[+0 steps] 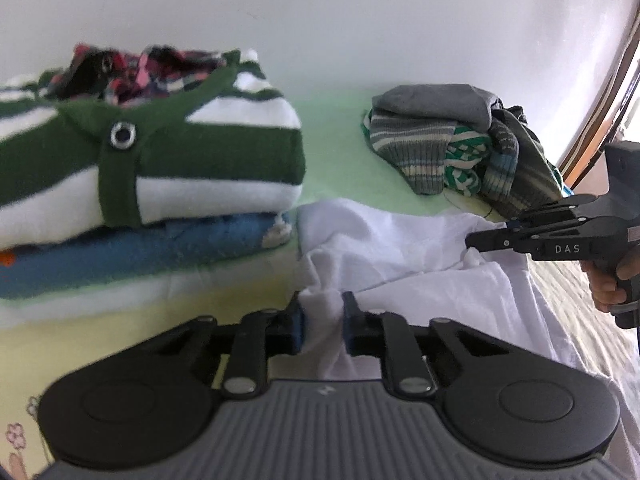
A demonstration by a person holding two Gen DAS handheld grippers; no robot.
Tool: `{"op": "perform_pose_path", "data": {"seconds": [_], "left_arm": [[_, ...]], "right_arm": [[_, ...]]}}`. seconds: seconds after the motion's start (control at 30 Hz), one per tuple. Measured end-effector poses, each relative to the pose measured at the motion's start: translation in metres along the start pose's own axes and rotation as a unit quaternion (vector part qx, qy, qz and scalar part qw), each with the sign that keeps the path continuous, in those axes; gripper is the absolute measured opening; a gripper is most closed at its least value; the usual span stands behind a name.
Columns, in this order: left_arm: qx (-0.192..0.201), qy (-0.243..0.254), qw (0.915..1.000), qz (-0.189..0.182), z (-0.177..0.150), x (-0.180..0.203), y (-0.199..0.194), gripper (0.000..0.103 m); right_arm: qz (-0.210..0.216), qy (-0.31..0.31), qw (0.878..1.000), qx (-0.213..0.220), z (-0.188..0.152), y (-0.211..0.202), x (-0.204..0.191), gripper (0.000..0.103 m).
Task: Fold clothes
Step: 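Pinch the shirt end with the right gripper while the left gripper pinches beside it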
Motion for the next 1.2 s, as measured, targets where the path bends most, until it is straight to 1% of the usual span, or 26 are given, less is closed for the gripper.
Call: {"op": "perform_pose_path", "data": {"seconds": [0.07, 0.13, 0.27, 0.33, 0.47, 0.6, 0.73, 0.97, 1.2], "left_arm": [[0.002, 0.005, 0.9999, 0.014, 0.003, 0.002, -0.006, 0.014], [0.005, 0.011, 0.9995, 0.029, 0.006, 0.006, -0.013, 0.011], [0.018, 0.044, 0.9968, 0.064, 0.009, 0.022, -0.032, 0.01], [0.021, 0.043, 0.9964, 0.069, 0.01, 0.027, -0.041, 0.009], [0.034, 0.029, 0.9968, 0.067, 0.009, 0.035, -0.061, 0.008], [0.043, 0.045, 0.9948, 0.08, 0.005, 0.055, -0.08, 0.008], [0.05, 0.076, 0.9905, 0.103, -0.002, 0.074, -0.099, 0.008], [0.058, 0.063, 0.9917, 0.097, -0.023, 0.08, -0.14, 0.007], [0.054, 0.067, 0.992, 0.092, -0.051, 0.102, -0.176, 0.007]], "right_arm": [[0.0, -0.002, 1.0, 0.007, 0.001, -0.004, -0.001, 0.01], [0.002, -0.002, 1.0, 0.015, 0.003, -0.009, -0.001, 0.009], [0.018, -0.003, 0.999, 0.037, 0.005, -0.029, -0.007, 0.009], [0.027, -0.007, 0.999, 0.043, 0.005, -0.04, -0.013, 0.009], [0.044, -0.016, 0.997, 0.055, 0.004, -0.063, -0.027, 0.009], [0.05, -0.021, 0.997, 0.064, 0.001, -0.079, -0.039, 0.009], [0.057, -0.021, 0.996, 0.073, -0.005, -0.095, -0.049, 0.009], [0.083, -0.027, 0.993, 0.077, -0.027, -0.135, -0.061, 0.009], [0.106, -0.041, 0.991, 0.065, -0.059, -0.176, -0.074, 0.009]]}}
Point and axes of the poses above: each gripper's, at about its wrist camera, not at the fingertips, and y roughly the way its jaws point, x to its right, z to its top, the point moved 1 cm from there along y, roughly the way its jaws point, and after that the axes turned 11 degrees about y, right-handed, at the moved point
